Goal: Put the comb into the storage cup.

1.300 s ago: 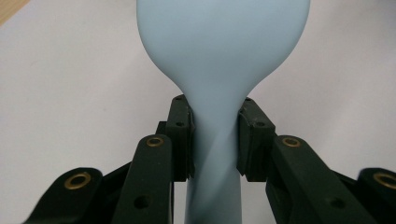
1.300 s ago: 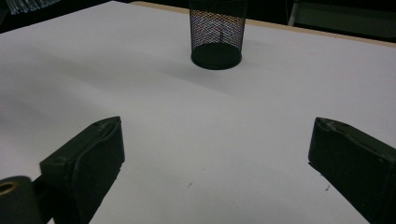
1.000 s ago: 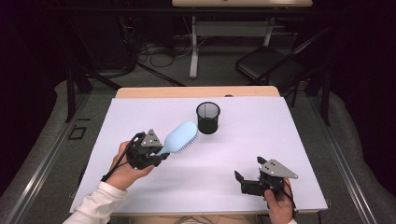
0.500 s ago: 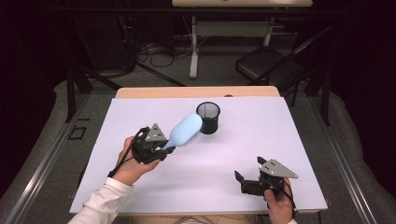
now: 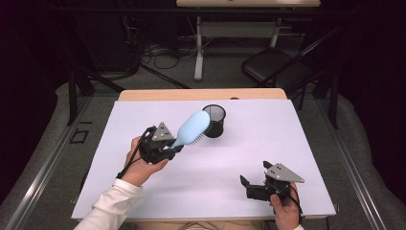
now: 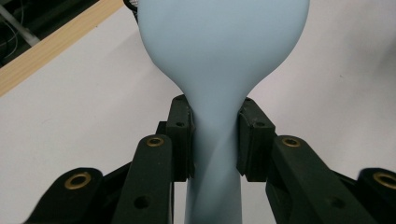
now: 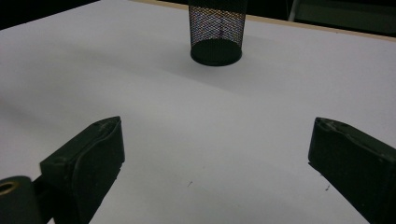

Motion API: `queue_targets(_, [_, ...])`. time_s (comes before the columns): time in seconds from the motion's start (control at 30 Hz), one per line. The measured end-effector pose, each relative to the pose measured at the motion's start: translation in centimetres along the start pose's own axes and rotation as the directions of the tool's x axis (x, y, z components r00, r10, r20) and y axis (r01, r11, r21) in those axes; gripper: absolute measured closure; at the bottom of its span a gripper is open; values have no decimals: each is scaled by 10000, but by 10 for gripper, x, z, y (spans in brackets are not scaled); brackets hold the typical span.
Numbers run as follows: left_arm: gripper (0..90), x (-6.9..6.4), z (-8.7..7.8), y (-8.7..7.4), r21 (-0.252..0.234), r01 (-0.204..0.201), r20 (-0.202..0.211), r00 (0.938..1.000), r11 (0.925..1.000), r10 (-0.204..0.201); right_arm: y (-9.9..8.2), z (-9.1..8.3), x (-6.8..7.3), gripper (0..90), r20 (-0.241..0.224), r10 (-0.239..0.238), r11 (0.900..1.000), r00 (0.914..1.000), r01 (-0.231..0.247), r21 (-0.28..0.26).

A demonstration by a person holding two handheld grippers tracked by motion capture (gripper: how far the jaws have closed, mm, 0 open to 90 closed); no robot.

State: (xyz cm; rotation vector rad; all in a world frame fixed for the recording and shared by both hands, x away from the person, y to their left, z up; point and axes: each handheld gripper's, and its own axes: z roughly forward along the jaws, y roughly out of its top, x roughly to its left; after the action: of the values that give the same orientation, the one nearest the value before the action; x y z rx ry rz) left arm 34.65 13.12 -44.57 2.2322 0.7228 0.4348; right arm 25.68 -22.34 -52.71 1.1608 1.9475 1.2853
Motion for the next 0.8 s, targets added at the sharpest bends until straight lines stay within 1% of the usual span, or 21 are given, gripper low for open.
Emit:
queue_targets(0.17, [702, -1, 3, 3, -156, 34, -36, 10000, 9999, -35, 0, 0, 0, 34, 19, 7, 10000, 10000, -7, -2])
queue_targets(0.37, [702, -2, 8, 8, -270, 88, 34, 10000, 9996, -87, 0, 0, -1, 34, 22, 29, 10000, 10000, -29, 29])
queue_targets(0.47, [702, -3, 11, 11, -326, 71, 5, 10000, 9994, -71, 1, -1, -1, 34, 44, -18, 10000, 10000, 18, 79])
queue_targets(0.63, [702, -7, 15, 16, -486, 37, 60, 10000, 9988, -35, 1, -3, -3, 34, 125, 35, 10000, 9999, -35, -48])
queue_targets(0.8, [702, -10, 18, 21, -594, 16, 120, 9999, 9982, -9, 1, -4, -2, 34, 109, 38, 10000, 9999, -38, 27])
